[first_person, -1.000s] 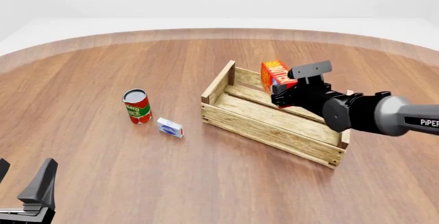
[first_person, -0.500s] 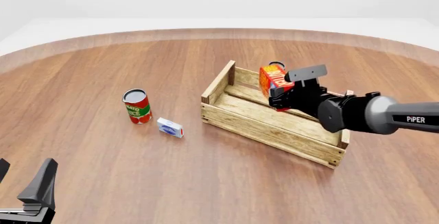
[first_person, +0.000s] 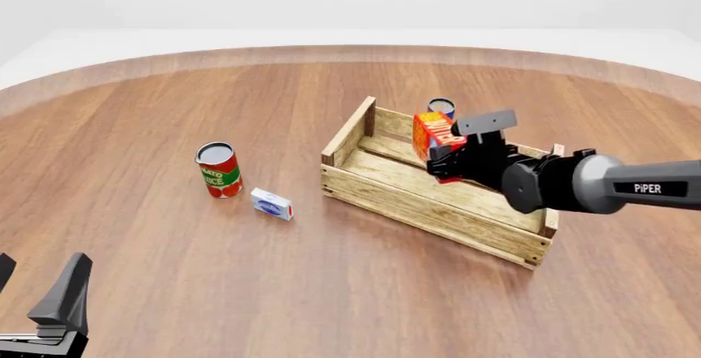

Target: Pick up the butter and put it in the tray.

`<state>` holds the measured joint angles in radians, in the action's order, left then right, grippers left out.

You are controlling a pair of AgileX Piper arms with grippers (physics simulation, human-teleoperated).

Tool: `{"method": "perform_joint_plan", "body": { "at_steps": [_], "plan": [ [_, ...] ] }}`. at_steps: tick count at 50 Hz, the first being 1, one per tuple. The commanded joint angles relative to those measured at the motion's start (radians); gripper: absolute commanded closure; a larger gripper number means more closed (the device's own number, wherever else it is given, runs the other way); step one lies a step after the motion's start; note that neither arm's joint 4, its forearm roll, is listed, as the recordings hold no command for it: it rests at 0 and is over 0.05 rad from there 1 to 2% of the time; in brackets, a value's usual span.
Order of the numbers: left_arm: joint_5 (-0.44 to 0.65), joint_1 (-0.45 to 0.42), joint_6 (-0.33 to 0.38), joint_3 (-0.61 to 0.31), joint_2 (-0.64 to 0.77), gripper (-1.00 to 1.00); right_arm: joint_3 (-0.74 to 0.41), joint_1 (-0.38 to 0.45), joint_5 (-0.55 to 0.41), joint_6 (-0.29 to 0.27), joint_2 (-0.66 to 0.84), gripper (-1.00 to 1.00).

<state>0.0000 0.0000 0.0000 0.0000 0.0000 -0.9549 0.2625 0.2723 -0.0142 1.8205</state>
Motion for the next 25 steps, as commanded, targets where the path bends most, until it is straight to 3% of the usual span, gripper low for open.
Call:
{"method": "perform_joint_plan", "body": {
  "at_steps": [1,25],
  "plan": [
    [0.0,0.0,0.0,0.0,0.0,-1.0,-0.02,-0.001,0.004,0.02,0.007,1.0],
    [0.0,0.0,0.0,0.0,0.0,-1.0,-0.021,-0.006,0.003,0.024,0.035,1.0]
  ]
}}
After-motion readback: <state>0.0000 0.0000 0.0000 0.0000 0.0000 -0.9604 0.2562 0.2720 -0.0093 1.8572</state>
